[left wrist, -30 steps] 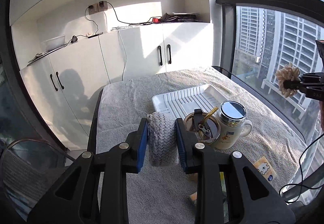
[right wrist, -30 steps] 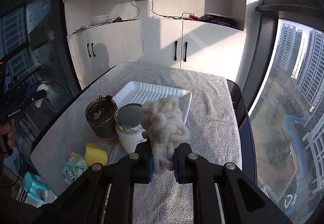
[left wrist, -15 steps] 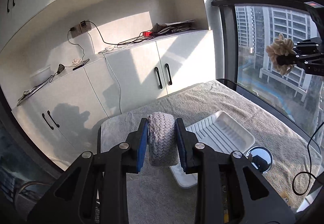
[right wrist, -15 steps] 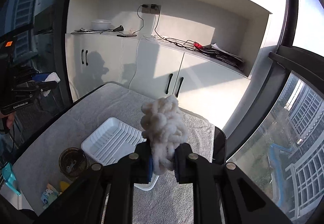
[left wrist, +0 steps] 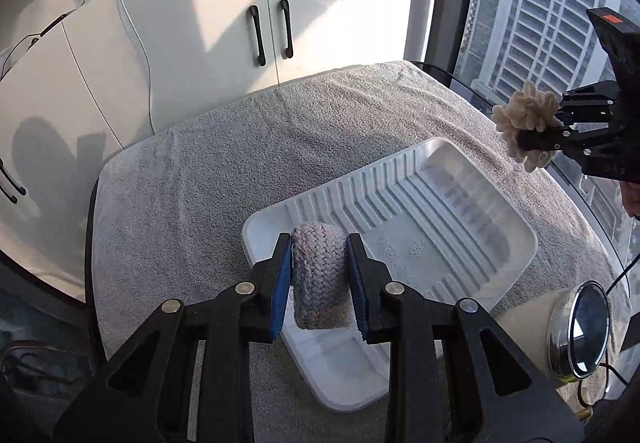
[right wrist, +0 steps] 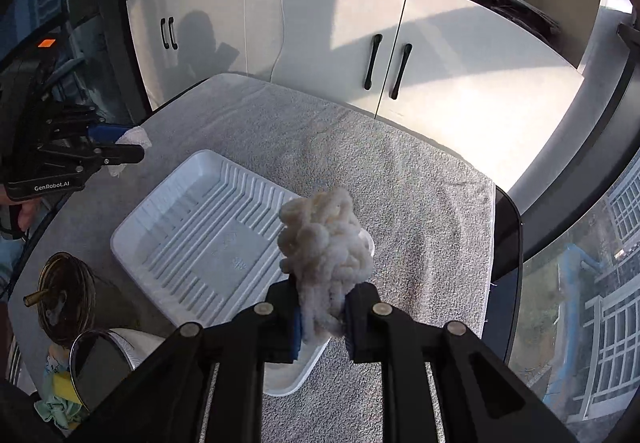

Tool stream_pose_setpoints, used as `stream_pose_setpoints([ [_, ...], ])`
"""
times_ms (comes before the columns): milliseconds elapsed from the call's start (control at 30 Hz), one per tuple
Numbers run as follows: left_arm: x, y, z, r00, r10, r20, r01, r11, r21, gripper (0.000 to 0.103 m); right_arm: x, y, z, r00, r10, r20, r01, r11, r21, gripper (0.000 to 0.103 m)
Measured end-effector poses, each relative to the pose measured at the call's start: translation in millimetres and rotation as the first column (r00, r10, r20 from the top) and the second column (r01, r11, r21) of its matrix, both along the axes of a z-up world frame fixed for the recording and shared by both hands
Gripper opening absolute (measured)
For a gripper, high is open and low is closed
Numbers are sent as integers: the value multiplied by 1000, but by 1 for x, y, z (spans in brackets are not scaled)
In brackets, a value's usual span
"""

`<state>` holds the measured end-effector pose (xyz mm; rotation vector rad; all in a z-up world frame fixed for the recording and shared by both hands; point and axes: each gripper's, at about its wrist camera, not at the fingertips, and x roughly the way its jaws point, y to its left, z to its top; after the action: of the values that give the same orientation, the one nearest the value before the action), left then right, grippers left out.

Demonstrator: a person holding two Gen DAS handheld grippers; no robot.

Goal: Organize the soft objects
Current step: 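Carry the grey roll and rope toy with both grippers over the white tray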

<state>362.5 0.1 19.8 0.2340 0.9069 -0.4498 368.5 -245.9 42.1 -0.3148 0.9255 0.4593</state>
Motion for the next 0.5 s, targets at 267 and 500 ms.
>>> stream_pose_setpoints([
  [267,22,-15,-53,995,-37,-88,36,999,-6,25,28,21,-61,993,56,-101,-55,998,8,17],
  [500,31,-24,-82,991,-31,-129,34,999,23,25,34,32,-93,985,79,-152,-80,997,-5,18],
])
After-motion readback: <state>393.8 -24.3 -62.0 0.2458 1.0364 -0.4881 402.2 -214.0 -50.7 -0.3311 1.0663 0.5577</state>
